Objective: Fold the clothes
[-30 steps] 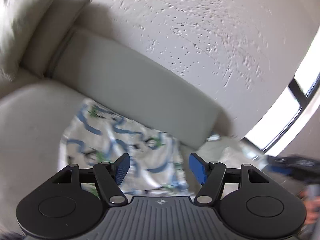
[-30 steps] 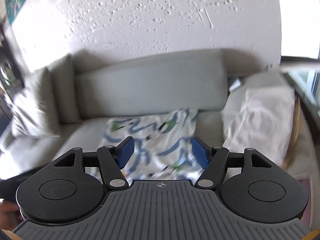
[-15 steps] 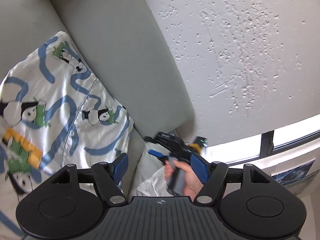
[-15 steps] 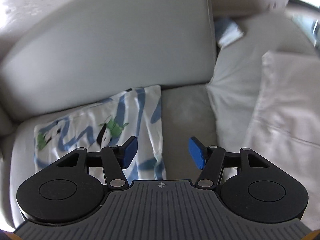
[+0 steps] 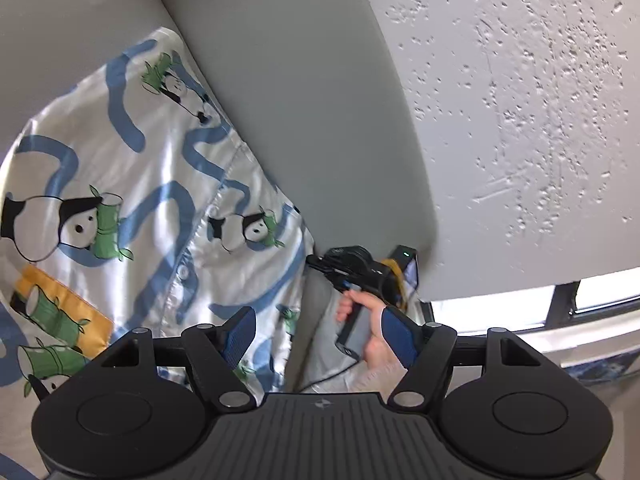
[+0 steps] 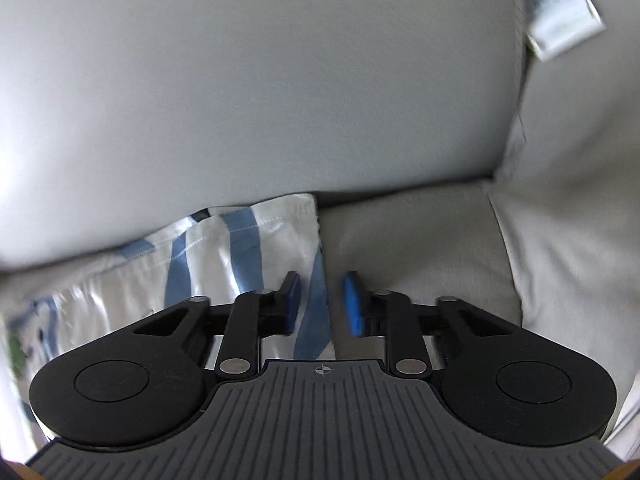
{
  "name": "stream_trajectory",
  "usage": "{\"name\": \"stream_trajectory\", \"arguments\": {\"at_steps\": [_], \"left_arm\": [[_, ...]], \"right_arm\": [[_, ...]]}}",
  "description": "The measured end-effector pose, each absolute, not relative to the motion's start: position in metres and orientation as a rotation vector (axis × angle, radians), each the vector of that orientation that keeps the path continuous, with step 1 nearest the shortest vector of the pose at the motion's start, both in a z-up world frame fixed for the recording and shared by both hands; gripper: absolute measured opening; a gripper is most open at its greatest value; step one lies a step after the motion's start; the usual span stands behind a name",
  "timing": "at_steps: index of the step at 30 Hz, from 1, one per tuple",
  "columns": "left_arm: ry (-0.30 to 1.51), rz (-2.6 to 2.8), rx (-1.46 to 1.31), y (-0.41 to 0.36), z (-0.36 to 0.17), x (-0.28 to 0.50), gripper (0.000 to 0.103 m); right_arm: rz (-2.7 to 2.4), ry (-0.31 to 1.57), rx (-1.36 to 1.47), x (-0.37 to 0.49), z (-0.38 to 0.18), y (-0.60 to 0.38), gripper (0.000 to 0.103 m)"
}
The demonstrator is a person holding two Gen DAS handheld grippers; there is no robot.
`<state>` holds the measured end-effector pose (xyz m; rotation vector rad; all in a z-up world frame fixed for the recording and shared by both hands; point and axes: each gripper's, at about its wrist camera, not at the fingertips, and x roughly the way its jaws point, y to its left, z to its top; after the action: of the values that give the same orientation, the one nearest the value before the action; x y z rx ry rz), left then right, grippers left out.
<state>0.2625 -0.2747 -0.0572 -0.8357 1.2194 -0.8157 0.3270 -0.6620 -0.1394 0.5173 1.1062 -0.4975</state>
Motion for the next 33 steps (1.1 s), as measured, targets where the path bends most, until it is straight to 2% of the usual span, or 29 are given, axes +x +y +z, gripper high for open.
{"name": "stream_trajectory", "arguments": {"at_steps": [1, 8, 10, 11, 13, 14, 17, 19, 21, 23, 27, 33], "left_arm": [[1.22, -0.81, -0.833, -0.275, -0.059, 0.263, 0.067], [1.224, -0.77, -0.816, -0.275, -0.07, 0.269, 0.067], [1.222, -0.756, -0.801, -0.274, -0.073, 0.272, 0.067], [1.215, -0.742, -0.789, -0.271, -0.073, 0.274, 0.067], [1.186, -0.716, -0.77, -0.265, -0.069, 0.279, 0.067], [1.164, -0.704, -0.764, -0.261, -0.065, 0.283, 0.067], [1.057, -0.64, -0.674, -0.252, -0.046, 0.304, 0.067], [1.013, -0.593, -0.516, -0.256, -0.034, 0.329, 0.067], [1.041, -0.532, -0.387, -0.266, -0.04, 0.365, 0.067], [1.067, -0.47, -0.257, -0.275, -0.046, 0.401, 0.059], [1.128, -0.42, -0.184, -0.288, -0.086, 0.465, 0.044], [1.165, -0.388, -0.173, -0.296, -0.124, 0.524, 0.043]], "right_arm": [[-0.485, 1.091, 0.505, 0.326, -0.137, -0.659, 0.0], [-0.547, 0.97, 0.392, 0.31, -0.112, -0.654, 0.0], [-0.554, 0.955, 0.407, 0.303, -0.106, -0.657, 0.019], [-0.557, 0.948, 0.414, 0.299, -0.102, -0.658, 0.024], [-0.564, 0.933, 0.429, 0.292, -0.095, -0.66, 0.04], [-0.567, 0.926, 0.436, 0.289, -0.092, -0.661, 0.043], [-0.577, 0.903, 0.459, 0.278, -0.082, -0.665, 0.047], [-0.583, 0.888, 0.473, 0.271, -0.075, -0.667, 0.052], [-0.59, 0.896, 0.452, 0.269, -0.067, -0.668, 0.056], [-0.594, 0.932, 0.438, 0.27, -0.064, -0.668, 0.061], [-0.588, 0.992, 0.536, 0.278, -0.072, -0.674, 0.061], [-0.578, 0.981, 0.659, 0.286, -0.094, -0.682, 0.064]]}}
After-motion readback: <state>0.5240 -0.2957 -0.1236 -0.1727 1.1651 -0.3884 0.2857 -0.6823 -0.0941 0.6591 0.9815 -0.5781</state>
